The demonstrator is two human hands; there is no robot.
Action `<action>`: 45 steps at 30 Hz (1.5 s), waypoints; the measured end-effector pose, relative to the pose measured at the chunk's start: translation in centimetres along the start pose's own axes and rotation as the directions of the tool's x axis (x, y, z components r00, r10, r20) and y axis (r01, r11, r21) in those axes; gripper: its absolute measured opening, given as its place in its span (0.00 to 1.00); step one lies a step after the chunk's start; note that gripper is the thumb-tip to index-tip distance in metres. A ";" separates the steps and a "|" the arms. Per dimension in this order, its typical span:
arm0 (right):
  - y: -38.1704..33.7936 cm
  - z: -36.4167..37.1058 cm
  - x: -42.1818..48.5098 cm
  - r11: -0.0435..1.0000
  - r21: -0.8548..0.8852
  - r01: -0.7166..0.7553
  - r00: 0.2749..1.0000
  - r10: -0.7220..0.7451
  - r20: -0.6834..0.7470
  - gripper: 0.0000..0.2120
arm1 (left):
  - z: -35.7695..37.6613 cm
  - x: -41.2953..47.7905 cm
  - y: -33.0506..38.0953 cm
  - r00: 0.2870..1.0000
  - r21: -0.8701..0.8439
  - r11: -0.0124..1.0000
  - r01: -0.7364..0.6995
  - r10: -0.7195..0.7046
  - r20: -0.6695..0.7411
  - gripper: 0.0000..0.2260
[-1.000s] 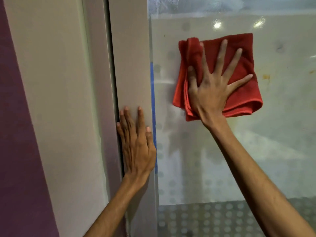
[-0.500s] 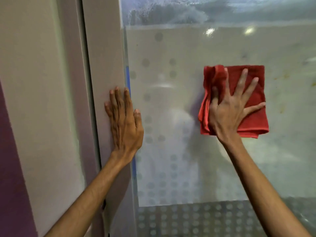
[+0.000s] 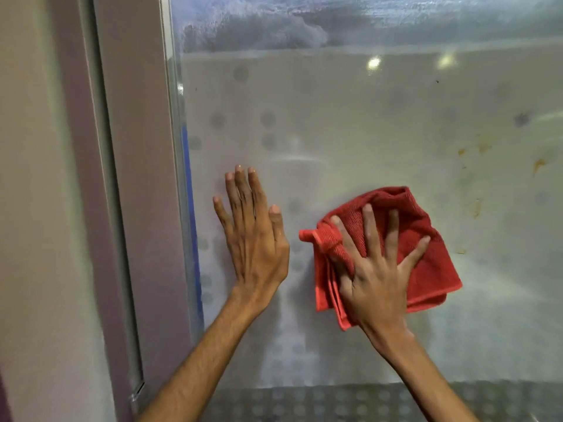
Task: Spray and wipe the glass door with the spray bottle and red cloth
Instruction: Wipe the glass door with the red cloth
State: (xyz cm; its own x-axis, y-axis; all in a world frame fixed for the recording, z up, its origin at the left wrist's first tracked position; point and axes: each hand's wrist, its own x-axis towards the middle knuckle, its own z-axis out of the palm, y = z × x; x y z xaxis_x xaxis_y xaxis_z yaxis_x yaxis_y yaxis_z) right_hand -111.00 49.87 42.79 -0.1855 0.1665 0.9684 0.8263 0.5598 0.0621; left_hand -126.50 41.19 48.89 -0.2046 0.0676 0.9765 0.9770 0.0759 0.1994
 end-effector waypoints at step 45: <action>-8.9 -4.5 25.8 0.970 0.194 -0.146 0.966 0.182 -0.182 0.26 | -1.9 2.3 -3.9 1.000 0.035 0.999 -0.003 0.003 0.001 0.27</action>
State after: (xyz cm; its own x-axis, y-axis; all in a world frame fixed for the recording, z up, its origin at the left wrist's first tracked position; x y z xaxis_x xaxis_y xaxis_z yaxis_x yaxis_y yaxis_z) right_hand -120.72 45.51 68.30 0.0674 0.1152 0.9910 0.7256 0.6761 -0.1280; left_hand -130.69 39.17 50.53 -0.2016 0.0687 0.9770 0.9749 0.1101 0.1935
